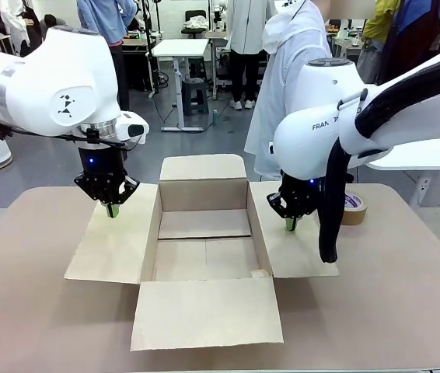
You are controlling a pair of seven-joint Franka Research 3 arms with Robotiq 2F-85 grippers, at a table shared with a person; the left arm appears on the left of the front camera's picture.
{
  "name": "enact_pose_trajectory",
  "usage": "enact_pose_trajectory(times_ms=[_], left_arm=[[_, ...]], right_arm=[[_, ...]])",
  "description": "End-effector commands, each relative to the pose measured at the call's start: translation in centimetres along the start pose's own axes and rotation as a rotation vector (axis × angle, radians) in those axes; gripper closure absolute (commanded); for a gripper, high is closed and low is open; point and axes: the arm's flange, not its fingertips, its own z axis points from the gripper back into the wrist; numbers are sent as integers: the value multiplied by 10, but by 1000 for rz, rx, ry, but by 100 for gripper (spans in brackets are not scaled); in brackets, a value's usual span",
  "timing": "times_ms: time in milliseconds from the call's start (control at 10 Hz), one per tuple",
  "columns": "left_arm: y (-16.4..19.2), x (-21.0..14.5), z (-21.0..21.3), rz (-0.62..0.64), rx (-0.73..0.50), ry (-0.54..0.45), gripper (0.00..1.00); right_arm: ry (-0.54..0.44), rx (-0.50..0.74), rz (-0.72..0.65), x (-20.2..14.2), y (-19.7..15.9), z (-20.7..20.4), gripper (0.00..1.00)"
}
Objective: Wrap the clocks to prevent damage.
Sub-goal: Open the side flaps of the Package Box.
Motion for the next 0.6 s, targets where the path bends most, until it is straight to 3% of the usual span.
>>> enact_pose_trajectory(times_ms=[0,500], left_arm=[[7,3,-12,9,-49,26,100],[21,18,-51,41,-88,134,100]], right_arm=[[-4,-45,-32,12,1,-9,99],[76,-48,-25,26,-3,-42,99]])
